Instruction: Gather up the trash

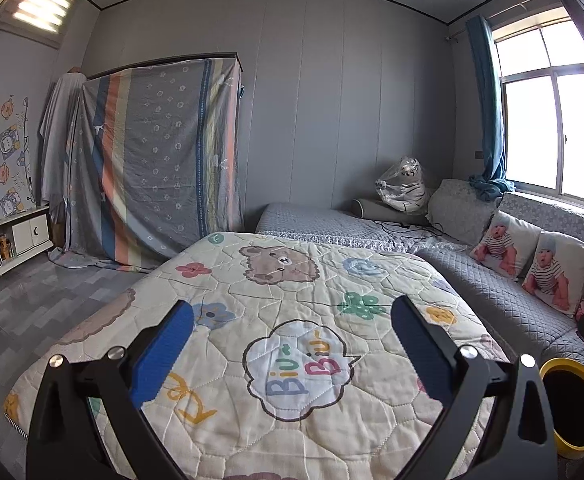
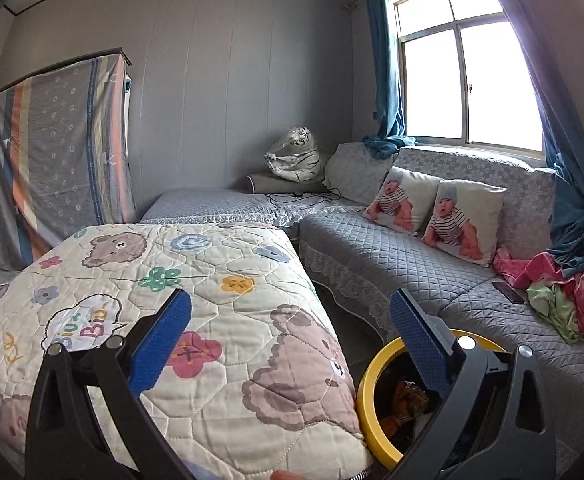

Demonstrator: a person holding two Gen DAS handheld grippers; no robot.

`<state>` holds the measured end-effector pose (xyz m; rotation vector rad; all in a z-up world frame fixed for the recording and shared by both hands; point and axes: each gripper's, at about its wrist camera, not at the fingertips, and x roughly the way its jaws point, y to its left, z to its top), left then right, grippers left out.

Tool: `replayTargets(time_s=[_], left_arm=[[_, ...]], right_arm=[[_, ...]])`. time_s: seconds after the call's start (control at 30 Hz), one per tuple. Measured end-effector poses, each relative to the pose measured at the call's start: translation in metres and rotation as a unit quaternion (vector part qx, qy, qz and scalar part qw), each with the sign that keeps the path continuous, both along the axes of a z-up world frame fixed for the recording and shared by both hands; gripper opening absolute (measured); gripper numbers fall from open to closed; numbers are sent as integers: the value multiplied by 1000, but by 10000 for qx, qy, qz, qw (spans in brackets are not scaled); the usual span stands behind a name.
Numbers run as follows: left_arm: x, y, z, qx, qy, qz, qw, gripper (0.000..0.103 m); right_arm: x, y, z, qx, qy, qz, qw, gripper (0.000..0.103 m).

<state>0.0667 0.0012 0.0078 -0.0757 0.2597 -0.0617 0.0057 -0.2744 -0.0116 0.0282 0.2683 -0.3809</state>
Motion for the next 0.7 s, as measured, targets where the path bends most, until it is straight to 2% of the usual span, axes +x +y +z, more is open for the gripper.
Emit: replayTargets(time_s=[0.2,0.7], left_arm=[[-11,-1,-5,134,-91,63,9998,95],[-15,-1,-3,117,-73,19,9999,95]], right_arm=[[-6,8,-6,-11,-85,-131,9999,95],[-2,14,-11,-19,-17,-23,10000,95]])
